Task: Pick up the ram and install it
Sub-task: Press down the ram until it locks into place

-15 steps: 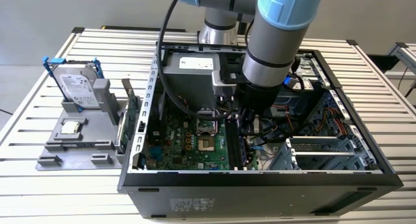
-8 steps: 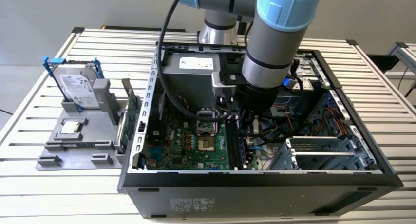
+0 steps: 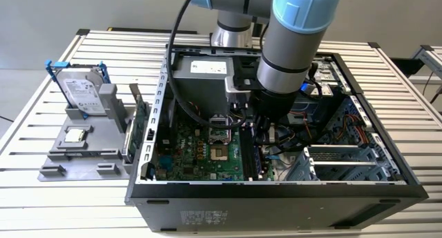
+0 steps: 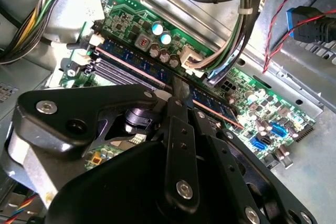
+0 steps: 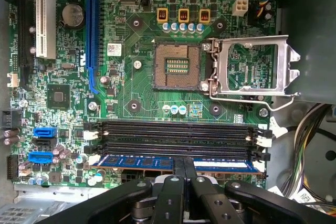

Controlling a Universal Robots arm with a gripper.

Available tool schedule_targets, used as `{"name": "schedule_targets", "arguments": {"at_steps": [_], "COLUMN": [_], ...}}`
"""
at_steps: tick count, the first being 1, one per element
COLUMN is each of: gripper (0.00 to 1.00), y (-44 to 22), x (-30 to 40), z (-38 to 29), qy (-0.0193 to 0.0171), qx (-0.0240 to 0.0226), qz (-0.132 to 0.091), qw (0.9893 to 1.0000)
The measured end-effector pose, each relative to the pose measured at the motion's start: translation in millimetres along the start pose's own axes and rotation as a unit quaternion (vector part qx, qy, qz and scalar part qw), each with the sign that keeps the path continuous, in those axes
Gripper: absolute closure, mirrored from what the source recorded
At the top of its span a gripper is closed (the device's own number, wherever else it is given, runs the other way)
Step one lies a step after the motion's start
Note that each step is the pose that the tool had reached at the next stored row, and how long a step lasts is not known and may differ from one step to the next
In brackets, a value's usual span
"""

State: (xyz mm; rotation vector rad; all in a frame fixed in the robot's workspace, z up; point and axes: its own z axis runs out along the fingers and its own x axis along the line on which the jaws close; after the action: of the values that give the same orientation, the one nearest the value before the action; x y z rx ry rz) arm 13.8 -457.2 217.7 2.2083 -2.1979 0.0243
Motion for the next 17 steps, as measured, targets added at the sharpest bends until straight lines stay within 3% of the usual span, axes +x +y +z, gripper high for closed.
{"name": "schedule_targets", "arguments": {"at_steps": [6, 17], "gripper": [1.00, 1.00], "y": [0.0, 0.3], "x": [-0.3, 1.1], "z": [-6.0, -37.0], "qy": [-0.0018, -0.0003], "qx": [0.0005, 0.0001], "qz": [0.000, 0.000], "qw": [1.0000, 1.0000]}}
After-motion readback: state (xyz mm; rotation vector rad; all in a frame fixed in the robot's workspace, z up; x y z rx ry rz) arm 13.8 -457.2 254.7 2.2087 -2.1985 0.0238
